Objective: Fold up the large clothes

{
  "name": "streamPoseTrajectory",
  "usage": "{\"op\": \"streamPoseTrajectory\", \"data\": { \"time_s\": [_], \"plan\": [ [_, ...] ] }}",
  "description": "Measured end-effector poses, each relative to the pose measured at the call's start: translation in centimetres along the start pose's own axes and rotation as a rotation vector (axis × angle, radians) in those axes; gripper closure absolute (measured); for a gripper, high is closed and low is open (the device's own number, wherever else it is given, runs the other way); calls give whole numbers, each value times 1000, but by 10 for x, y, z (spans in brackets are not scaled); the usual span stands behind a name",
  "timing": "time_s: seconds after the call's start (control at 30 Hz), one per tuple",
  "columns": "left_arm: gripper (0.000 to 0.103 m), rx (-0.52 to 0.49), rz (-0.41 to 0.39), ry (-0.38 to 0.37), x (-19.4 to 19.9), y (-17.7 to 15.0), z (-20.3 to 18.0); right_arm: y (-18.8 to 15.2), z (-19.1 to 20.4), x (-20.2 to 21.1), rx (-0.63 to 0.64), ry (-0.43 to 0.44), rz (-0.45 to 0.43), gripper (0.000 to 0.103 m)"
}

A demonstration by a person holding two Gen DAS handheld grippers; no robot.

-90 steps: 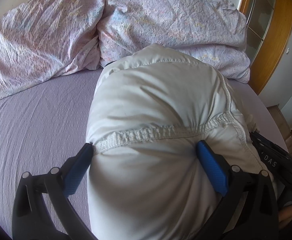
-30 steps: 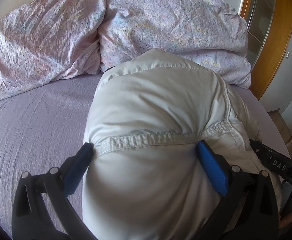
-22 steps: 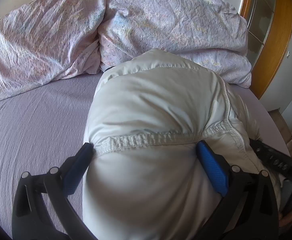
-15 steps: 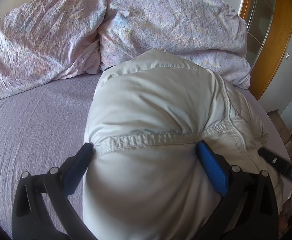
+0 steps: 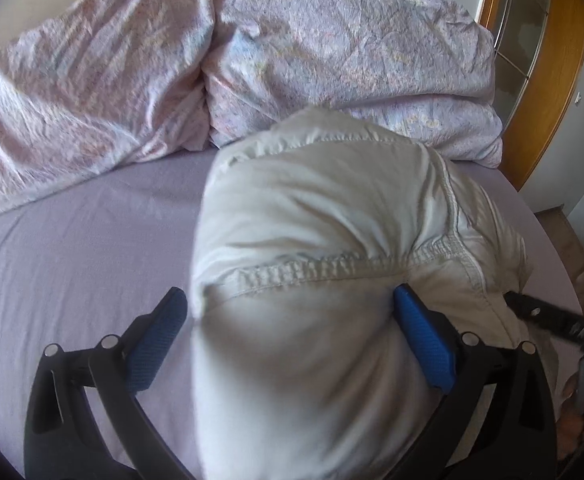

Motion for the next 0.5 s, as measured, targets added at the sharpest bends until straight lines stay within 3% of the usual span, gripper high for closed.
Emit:
{"op": "streamPoseTrajectory", "data": {
  "time_s": [0.03,0.27,0.4,0.5],
  "plan": [
    [2,-3,-4,4,5,0,3,1,-2,5,-1,1,-3,20],
    [2,15,-10,1,28,2,25,2,-25,14,-126,124,61,12],
    [2,78,38,-72,33,-1,42,-2,-34,9,-224,225,124,11],
    [2,130,71,-101,32,-3,55,-6,-38,2,-277,270,167,1]
  ]
}}
Point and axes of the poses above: each gripper's, at about its wrist camera, not at the fingertips, and x roughly against the way its jaws point, z to its left, y to its top, the point moved 9 cm from there along -x, roughly the way its jaws point, and after that the axes turned 4 degrees about x, right-handed, at the moved point
